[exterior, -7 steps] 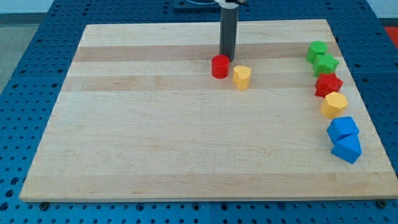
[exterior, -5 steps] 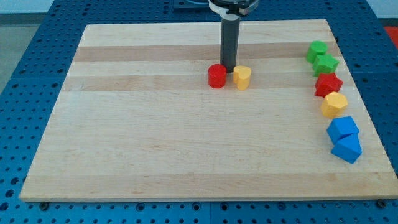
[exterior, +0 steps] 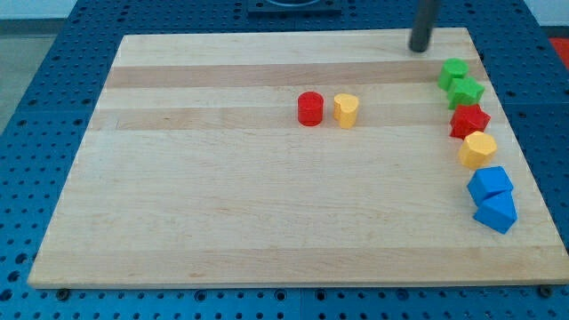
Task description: Move the green circle towards the yellow heart
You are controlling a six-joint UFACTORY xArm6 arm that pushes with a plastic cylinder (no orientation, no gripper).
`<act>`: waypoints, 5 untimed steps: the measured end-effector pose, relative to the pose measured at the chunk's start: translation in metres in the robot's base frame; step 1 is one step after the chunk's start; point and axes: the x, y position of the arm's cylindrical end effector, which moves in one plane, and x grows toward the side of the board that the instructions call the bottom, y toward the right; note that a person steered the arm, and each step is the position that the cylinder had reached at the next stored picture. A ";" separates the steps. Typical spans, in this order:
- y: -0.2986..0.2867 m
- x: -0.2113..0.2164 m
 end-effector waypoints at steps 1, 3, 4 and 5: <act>0.059 0.008; 0.100 0.078; 0.093 0.083; 0.066 0.072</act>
